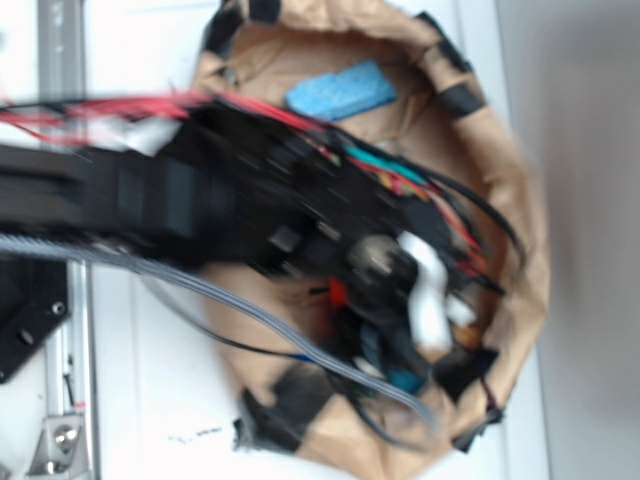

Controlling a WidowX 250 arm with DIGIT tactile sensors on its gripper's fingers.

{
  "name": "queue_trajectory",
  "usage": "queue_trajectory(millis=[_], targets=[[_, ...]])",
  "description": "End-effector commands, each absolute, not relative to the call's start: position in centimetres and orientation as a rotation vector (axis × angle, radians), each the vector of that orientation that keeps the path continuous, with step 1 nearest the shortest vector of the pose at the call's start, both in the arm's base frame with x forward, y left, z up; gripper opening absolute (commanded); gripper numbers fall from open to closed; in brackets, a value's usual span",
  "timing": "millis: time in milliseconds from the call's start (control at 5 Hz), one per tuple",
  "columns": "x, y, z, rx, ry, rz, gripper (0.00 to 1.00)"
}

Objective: Grab the blue ball.

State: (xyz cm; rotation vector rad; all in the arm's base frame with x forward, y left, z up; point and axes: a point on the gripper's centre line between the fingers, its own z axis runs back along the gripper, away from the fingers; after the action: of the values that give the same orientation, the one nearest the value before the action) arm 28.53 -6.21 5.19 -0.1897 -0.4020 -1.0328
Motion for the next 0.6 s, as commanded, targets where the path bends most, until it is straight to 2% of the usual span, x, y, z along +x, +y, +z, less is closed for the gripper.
queue_trajectory(millis=[0,200,400], targets=[[27.3,0.0,12.7,-0.053,-0.549,-0.864,0.0],[27.7,-0.5,13.5,-0.084,-0.564,-0.883,1.0],[28.5,-2.1,12.6,-0.125,-0.548,-0.94,1.0]])
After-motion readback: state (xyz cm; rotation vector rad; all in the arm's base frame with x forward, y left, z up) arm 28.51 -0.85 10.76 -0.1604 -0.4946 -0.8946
